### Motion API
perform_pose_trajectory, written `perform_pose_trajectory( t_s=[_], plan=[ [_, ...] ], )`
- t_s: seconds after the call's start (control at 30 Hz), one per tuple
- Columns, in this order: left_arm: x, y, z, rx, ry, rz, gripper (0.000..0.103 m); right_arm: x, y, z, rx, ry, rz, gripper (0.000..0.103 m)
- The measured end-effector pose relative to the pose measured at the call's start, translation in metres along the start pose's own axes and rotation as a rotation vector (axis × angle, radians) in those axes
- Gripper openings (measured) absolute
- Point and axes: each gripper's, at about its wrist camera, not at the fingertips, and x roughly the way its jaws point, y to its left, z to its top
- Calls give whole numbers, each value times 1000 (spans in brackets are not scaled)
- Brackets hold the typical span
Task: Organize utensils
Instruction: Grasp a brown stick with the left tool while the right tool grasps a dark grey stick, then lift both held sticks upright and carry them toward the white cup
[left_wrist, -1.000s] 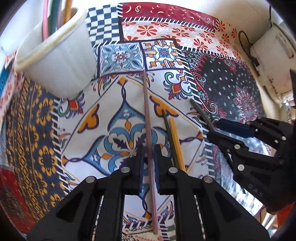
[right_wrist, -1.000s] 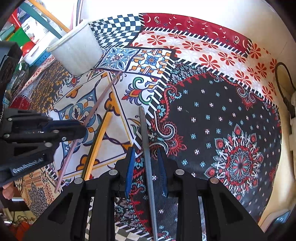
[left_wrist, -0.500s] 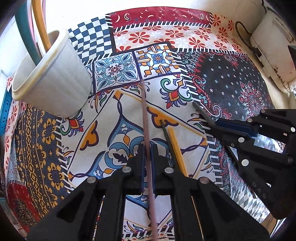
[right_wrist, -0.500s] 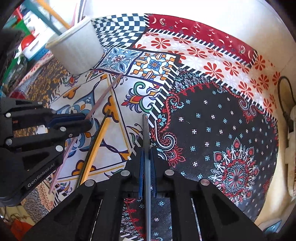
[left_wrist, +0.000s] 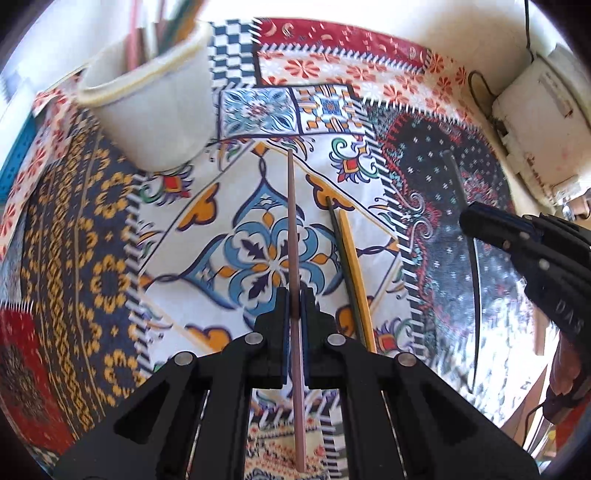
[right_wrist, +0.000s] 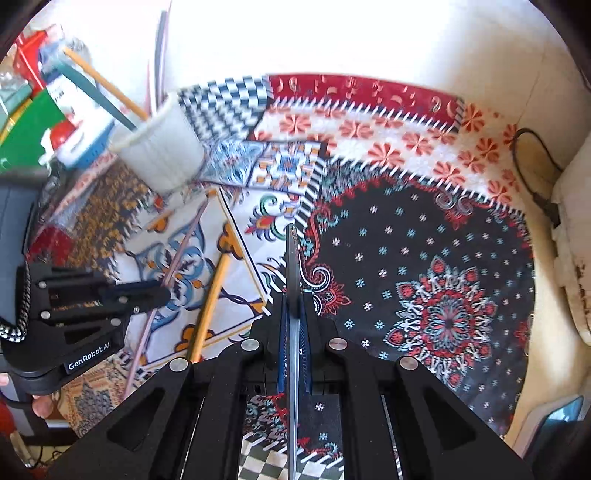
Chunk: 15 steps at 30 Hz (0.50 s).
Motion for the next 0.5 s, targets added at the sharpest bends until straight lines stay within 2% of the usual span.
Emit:
perform_pose_trajectory(
  t_s=[0.17,0.5],
  plan=[
    [-34,10,-9,-54,-81,-13,4,-27,-1,1,16,-69,-1,6],
    [-106,20,-16,-108,-291,18,4,-73,11,4,10,-201,11,6]
  ],
)
